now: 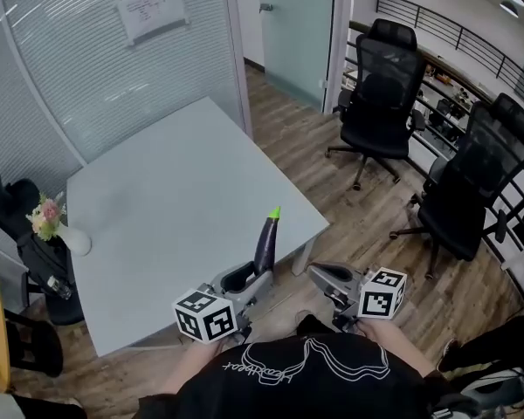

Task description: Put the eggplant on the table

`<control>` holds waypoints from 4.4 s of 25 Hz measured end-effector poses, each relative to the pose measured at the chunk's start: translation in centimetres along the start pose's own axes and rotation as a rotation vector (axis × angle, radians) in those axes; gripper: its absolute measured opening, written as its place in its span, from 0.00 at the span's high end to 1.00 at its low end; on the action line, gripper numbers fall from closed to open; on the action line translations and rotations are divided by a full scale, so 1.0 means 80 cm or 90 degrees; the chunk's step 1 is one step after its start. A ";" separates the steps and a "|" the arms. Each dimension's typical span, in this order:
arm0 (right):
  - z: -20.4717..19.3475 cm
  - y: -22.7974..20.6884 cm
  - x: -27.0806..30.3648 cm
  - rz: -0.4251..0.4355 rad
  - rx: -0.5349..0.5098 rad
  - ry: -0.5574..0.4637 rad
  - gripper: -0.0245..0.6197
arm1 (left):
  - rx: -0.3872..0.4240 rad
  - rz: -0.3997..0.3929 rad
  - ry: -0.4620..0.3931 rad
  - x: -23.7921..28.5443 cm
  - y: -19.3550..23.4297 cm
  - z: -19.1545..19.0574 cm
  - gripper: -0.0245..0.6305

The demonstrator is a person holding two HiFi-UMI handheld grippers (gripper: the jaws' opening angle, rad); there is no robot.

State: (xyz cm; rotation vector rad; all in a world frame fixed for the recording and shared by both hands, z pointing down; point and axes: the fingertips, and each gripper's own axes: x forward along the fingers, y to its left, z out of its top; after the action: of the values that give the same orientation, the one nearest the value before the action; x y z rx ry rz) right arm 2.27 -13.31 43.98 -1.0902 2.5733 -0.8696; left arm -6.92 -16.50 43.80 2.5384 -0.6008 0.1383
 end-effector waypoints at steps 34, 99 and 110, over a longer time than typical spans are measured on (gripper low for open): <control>0.132 -0.221 0.176 0.157 0.044 0.153 0.95 | -0.052 0.237 -0.024 0.161 0.210 0.101 0.67; 0.103 -0.340 0.131 0.075 0.083 0.180 0.95 | -0.134 0.370 0.156 0.264 0.363 -0.075 0.67; 0.107 -0.319 0.123 0.077 0.059 0.172 0.95 | -0.113 0.351 0.113 0.250 0.350 -0.055 0.57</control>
State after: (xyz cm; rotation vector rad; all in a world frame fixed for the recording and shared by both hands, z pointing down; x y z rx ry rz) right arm 13.74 -38.11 52.60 -0.8325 2.7441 -1.1634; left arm -1.32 -43.46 64.90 2.1060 -1.1680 0.4746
